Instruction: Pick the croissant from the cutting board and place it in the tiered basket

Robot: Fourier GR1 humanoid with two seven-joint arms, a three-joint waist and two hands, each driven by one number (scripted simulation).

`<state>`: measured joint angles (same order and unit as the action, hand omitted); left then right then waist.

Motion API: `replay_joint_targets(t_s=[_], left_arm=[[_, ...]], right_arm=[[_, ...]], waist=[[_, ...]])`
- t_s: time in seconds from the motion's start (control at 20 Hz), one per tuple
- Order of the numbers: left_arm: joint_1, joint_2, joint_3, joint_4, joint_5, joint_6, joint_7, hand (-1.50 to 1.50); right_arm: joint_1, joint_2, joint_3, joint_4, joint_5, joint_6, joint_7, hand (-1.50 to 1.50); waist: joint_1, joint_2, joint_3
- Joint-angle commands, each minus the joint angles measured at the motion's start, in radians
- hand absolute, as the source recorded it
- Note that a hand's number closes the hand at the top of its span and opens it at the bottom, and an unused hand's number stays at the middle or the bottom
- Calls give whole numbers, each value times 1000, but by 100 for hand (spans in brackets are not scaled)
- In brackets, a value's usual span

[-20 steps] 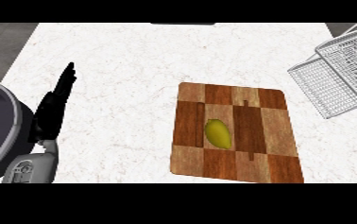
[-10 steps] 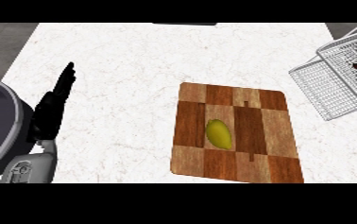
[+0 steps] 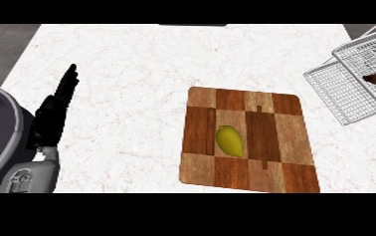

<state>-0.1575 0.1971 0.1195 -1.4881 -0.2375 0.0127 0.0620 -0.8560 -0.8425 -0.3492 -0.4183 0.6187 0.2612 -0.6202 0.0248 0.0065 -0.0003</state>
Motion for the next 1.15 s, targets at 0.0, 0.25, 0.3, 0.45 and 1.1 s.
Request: replay_joint_targets(t_s=[0.0,0.25,0.3,0.45,1.1], left_arm=[[-21,16,20,42,3,-5,2,0],[-22,18,16,45,7,-18,-22,0],[-44,5,9,21,6,-8,24,0],[-53,27,35,76,15,-17,-18,0],[-3,-14,3,35,-8,13,-31,0]], right_arm=[[-26,-34,-77,56,-62,-12,-33,-150],[-92,-138,-130,118,-96,34,34,-150],[-135,-193,-131,137,-93,93,80,-150],[-81,-258,-154,196,-107,144,92,-150],[108,-430,-240,310,-189,371,-80,-150]], waist=[[-5,3,2],[3,5,2],[12,7,3],[2,10,3],[1,15,12]])
